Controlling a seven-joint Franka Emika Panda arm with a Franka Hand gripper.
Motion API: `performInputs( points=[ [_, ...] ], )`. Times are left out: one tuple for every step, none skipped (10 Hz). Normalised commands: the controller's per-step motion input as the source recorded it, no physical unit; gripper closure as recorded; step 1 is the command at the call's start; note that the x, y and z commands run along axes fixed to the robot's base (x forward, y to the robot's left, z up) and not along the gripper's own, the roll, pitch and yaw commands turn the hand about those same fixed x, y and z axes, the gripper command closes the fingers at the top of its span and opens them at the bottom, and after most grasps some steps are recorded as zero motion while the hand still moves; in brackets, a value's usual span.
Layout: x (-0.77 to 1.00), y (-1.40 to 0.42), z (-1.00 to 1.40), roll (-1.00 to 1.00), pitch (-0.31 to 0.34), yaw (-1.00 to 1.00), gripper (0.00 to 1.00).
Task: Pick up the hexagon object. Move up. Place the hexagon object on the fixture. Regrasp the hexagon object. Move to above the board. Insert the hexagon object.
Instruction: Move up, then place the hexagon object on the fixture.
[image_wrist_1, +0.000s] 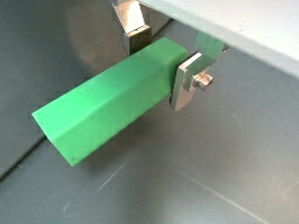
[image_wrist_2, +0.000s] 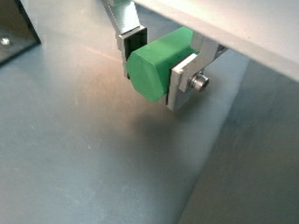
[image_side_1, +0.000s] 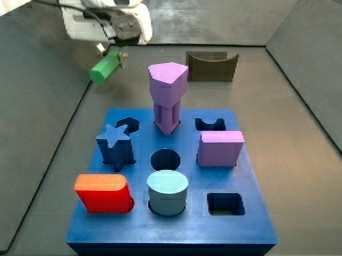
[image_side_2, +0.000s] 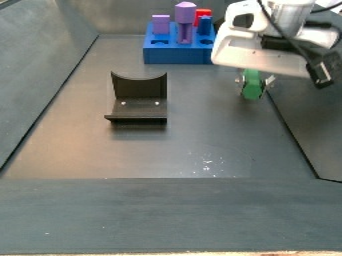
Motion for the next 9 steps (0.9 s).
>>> performInputs(
  points=[
    [-0.01,-0.01,0.26,-0.05,0.061,0.03,1.00],
    [-0.01,-0.01,0.18,-0.06,0.055,0.03,1.00],
    [0.00,0.00,1.00,0.00,0.000,0.00,1.00],
    [0.00,0.00,1.00,-0.01,0.002,0.00,1.00],
    [-0.01,0.00,1.00,-0.01,0.016,0.00,1.00],
    [-0.01,-0.01,1.00,-0.02,0.029,0.01,1.00],
    [-0.02,-0.01,1.00,-0.04,0.038,0.01,1.00],
    [-0.02,-0.01,1.00,-0.04,0.041,0.01,1.00],
    [-0.02,-0.02,1.00,-0.06,0.036,0.02,1.00]
  ],
)
